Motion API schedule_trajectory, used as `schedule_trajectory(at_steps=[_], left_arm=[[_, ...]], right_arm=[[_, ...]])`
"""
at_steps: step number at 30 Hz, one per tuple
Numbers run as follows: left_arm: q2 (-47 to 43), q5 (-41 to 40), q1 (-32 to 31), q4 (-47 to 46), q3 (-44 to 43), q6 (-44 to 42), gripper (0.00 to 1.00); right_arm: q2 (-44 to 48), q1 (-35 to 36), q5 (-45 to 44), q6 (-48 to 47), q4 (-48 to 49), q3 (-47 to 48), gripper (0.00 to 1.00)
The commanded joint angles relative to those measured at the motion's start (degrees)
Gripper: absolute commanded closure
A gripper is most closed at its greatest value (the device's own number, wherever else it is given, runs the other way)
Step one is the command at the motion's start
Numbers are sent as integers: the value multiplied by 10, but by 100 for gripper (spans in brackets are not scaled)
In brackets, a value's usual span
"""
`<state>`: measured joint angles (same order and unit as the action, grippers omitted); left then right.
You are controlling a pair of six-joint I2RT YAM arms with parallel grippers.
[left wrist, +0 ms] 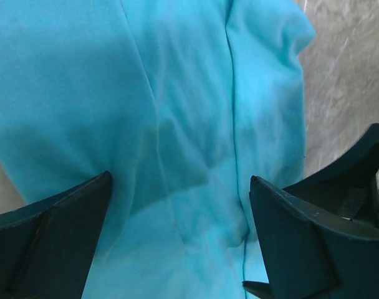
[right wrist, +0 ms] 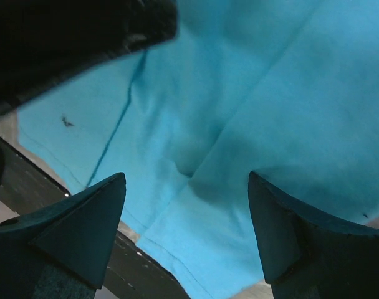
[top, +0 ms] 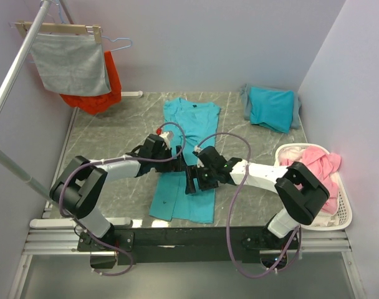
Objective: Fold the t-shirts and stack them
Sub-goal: Fold the tshirt
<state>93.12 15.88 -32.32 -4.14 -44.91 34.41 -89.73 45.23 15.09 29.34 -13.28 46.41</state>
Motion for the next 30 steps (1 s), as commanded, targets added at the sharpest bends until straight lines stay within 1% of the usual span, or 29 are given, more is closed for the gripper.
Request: schedule_trajectory(at_steps=[1, 3, 5, 8, 9, 12, 13, 14, 15, 16, 17, 18, 19, 20, 21, 22, 23, 24, 25, 26, 28, 29, 30], left_arm=[[-33, -30, -23, 76, 69, 30, 0], [-68, -54, -23, 112, 91, 43, 1], [-93, -66, -23, 138, 112, 51, 1], [-137, -109, -23, 186, 109, 56, 1], [-156, -116, -24, 199, 104, 54, 1], [-160, -157, -23, 214, 50, 35, 1], [-152, -176, -21, 228, 8, 27, 1], [-143, -186, -21, 236, -16, 14, 1], [-120, -199, -15, 243, -40, 10, 1], [-108, -207, -10, 244, -85, 9, 1], [-95, -205, -3, 241, -108, 2, 1], [-67, -199, 18, 237, -131, -3, 0], [-52, -191, 29, 213, -175, -10, 1], [-35, -163, 52, 201, -196, -26, 0], [8, -154, 63, 194, -222, -31, 1], [33, -141, 74, 191, -279, -36, 1], [85, -130, 89, 193, -311, -45, 1], [110, -118, 97, 197, -343, -50, 1], [135, -103, 105, 194, -398, -55, 1], [179, -94, 118, 191, -422, -57, 1], [218, -43, 130, 167, -471, -58, 1], [251, -30, 138, 155, -483, -56, 1], [267, -12, 140, 150, -499, -55, 1]], right_arm=[[-14, 42, 34, 17, -10, -14, 15], [-9, 70, 44, 21, -20, -19, 15], [1, 84, 36, 31, -32, -27, 15], [41, 88, -2, 35, -56, -28, 15], [66, 89, -51, 34, -77, -23, 14], [99, 81, -144, 13, -127, 25, 12], [105, 66, -189, -1, -134, 52, 11], [112, 55, -209, -9, -136, 63, 11], [125, 41, -221, -16, -130, 73, 11], [132, 22, -232, -28, -121, 87, 10], [134, -19, -223, -36, -106, 90, 10], [132, -46, -216, -41, -77, 94, 10], [124, -66, -212, -49, -66, 110, 10], [99, -103, -208, -57, -35, 117, 10], [78, -117, -196, -67, -26, 126, 10], [55, -131, -188, -81, -29, 167, 10], [5, -149, -179, -87, -30, 190, 10], [-22, -155, -169, -95, -30, 237, 10], [-47, -160, -161, -112, -34, 263, 10], [-93, -161, -161, -118, -32, 284, 10], [-140, -175, -140, -132, -41, 353, 10], [-183, -181, -130, -133, -48, 376, 10], [-204, -191, -119, -129, -55, 415, 10]])
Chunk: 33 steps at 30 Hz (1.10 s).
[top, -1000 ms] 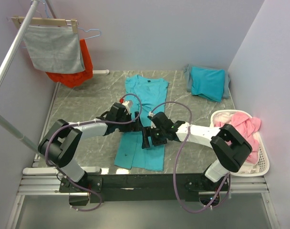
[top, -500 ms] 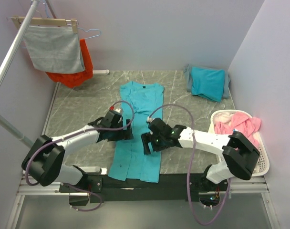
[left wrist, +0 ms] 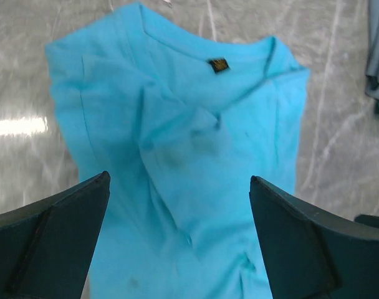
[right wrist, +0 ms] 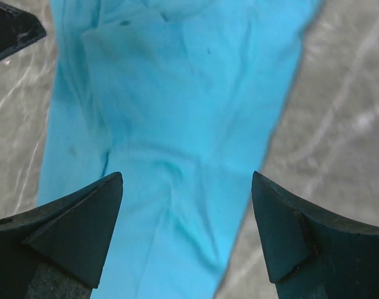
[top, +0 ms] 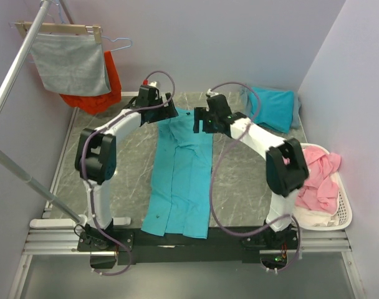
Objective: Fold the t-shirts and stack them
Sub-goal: Fold the tshirt
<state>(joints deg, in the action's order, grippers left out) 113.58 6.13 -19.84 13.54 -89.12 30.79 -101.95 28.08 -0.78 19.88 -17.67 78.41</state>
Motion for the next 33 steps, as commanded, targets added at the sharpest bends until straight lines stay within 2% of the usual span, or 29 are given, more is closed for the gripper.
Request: schedule_trajectory(at_steps=[1, 5, 10, 17, 19, 26, 30, 33], left_arm=[[76, 93, 17, -33, -83, -20, 1], [148, 128, 23, -33, -140, -18, 1], [208, 158, 25, -32, -201, -15, 1], [334, 180, 35, 25, -338, -17, 1], [354, 186, 38, 34, -379, -18, 1], [412, 190, 52, 22, -453, -9, 1], [407, 193, 57, 10, -447, -9, 1], [391, 203, 58, -12, -424, -9, 0]], right_arm=[[-100, -23, 53, -34, -12, 111, 10], [-179, -39, 89, -31, -8, 173, 11], [-266, -46, 121, -21, -47, 282, 10], [-434, -62, 101, 4, -229, 512, 10], [-460, -76, 108, 18, -253, 576, 10], [-473, -117, 126, 38, -186, 579, 10], [-496, -143, 147, 48, -154, 627, 9], [-501, -163, 185, 62, -106, 626, 7]])
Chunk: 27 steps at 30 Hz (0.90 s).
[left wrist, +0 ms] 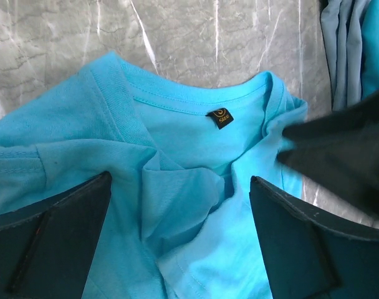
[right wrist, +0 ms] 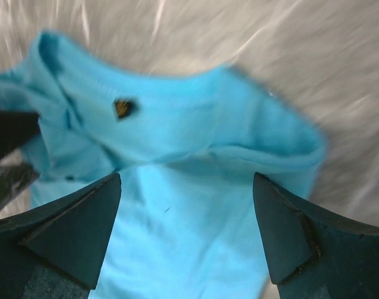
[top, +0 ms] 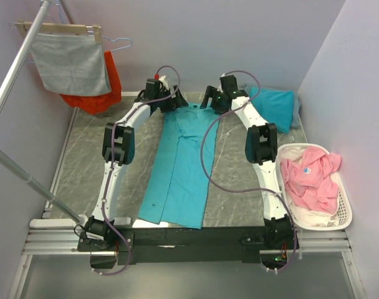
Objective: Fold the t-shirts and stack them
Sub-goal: Fold the tshirt
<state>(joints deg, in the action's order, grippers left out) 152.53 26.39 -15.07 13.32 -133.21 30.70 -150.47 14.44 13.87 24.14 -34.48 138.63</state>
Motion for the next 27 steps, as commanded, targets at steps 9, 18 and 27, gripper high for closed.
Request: schedule_trajectory(at_steps=[9, 18, 27], left_arm=[[4, 50, 0, -72, -71, -8, 0], [-244, -108, -1, -78, 176, -47, 1], [-578, -258, -14, -75, 656, 18, 1]], right_arm=[[54, -38, 228, 26, 377, -122, 3], [292, -32, 133, -15, 380, -336, 1], [596, 23, 28, 24, 241, -663, 3]])
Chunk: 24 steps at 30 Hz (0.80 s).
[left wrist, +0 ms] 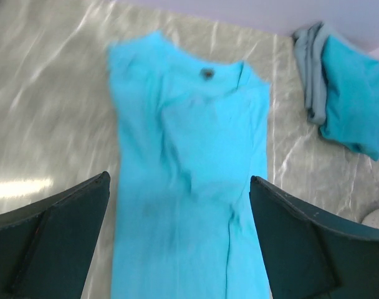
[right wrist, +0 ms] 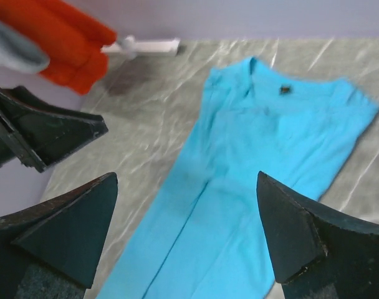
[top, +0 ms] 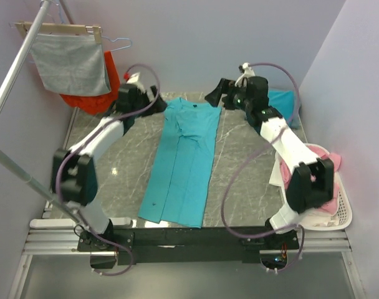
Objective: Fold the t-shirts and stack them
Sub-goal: Fold the tshirt
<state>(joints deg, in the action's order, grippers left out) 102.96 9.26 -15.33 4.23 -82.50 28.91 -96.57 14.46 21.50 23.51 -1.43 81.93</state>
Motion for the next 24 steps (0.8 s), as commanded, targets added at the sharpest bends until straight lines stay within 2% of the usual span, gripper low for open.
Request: schedule_trajectory(at_steps=[1, 2, 4, 5, 10, 18, 21, 24], left_arm=[[-120, -87, -15, 20, 179, 43, 0], [-138, -89, -17, 32, 230, 48, 1], [-192, -91, -33, 51, 277, 61, 1], [-212, -117, -39, 69, 322, 67, 1], [-347, -135, -69, 117, 430, 128, 1], [-477, -157, -101, 226, 540, 250, 5], [-526, -165, -164, 235, 572, 309, 7], [-530, -190, -215, 272, 586, 362, 9]], right_arm=[[94, 30, -62, 36, -101, -123, 4], [112, 57, -76, 47, -109, -175, 5], [163, 92, -108, 50, -129, -225, 6], [180, 128, -133, 64, -137, -268, 6], [289, 231, -197, 140, -163, -408, 7], [392, 337, -207, 285, -198, -513, 9], [394, 384, -205, 326, -188, -540, 9], [378, 427, -197, 357, -149, -563, 9]])
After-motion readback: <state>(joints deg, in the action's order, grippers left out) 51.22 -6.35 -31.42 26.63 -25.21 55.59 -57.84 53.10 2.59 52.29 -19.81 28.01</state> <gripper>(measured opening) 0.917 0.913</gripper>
